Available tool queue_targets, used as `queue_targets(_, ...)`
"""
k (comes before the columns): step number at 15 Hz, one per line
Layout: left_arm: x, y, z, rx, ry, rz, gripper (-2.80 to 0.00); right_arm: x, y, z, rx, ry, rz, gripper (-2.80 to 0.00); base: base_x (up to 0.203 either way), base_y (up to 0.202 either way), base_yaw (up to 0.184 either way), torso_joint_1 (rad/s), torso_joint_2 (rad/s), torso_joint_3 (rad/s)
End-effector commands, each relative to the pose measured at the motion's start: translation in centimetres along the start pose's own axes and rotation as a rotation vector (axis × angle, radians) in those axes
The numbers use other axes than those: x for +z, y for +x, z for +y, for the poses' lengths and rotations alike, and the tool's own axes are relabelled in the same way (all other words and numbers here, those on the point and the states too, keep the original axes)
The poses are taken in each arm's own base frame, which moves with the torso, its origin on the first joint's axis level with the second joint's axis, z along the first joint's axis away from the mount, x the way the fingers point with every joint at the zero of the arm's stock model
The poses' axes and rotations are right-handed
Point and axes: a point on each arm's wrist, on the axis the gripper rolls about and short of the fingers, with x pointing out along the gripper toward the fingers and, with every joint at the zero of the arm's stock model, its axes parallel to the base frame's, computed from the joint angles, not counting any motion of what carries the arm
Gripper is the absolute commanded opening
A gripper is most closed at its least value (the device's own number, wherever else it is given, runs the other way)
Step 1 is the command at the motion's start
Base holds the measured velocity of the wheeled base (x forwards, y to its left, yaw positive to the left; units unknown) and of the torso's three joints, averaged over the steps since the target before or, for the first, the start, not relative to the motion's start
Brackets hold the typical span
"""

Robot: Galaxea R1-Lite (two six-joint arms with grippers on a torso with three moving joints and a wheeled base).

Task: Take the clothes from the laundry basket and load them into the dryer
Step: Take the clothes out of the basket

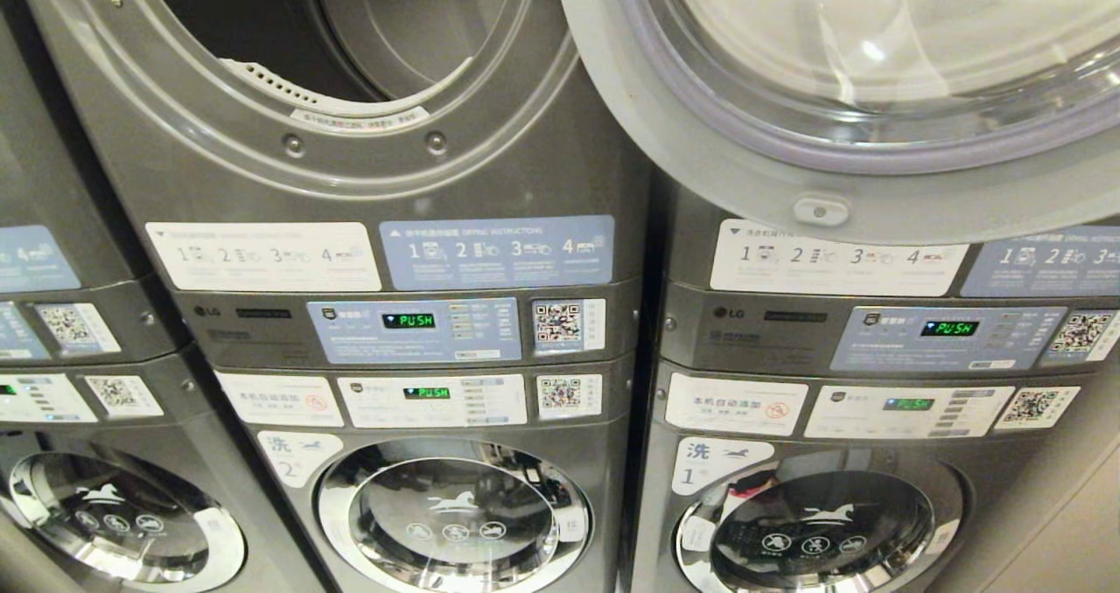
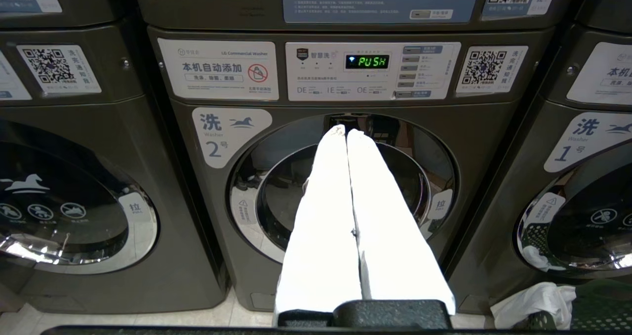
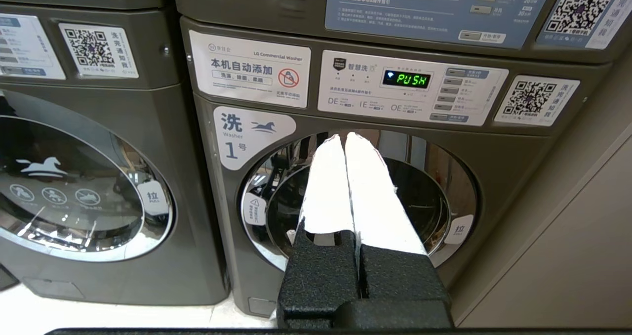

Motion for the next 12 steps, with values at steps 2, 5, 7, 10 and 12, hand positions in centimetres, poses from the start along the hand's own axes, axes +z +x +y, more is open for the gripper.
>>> queue_targets(2, 0.00, 0.00, 0.00, 0.000, 0.000, -0.001, -2.80, 0.00, 0.00, 0.00, 0.000, 0.002, 0.001, -2.80, 0.000, 0.000, 0.000, -0.121, 0.24, 0.124)
queue_targets(5, 0.00, 0.00, 0.00, 0.000, 0.000, -0.001, -2.80, 0.03, 0.01, -0.01, -0.003, 0.009, -0.002, -2.80, 0.000, 0.000, 0.000, -0.131, 0.28, 0.145)
queue_targets(7, 0.00, 0.00, 0.00, 0.000, 0.000, -0.001, -2.80, 0.04, 0.01, -0.01, -0.002, 0.018, -0.003, -2.80, 0.000, 0.000, 0.000, -0.140, 0.30, 0.154)
queue_targets(10, 0.00, 0.00, 0.00, 0.000, 0.000, -0.001, -2.80, 0.04, 0.00, 0.00, 0.002, 0.005, -0.005, -2.80, 0.000, 0.000, 0.000, -0.142, 0.30, 0.157)
queue_targets(12, 0.00, 0.00, 0.00, 0.000, 0.000, -0.001, -2.80, 0.04, 0.00, 0.00, 0.003, 0.007, -0.005, -2.80, 0.000, 0.000, 0.000, -0.147, 0.31, 0.159)
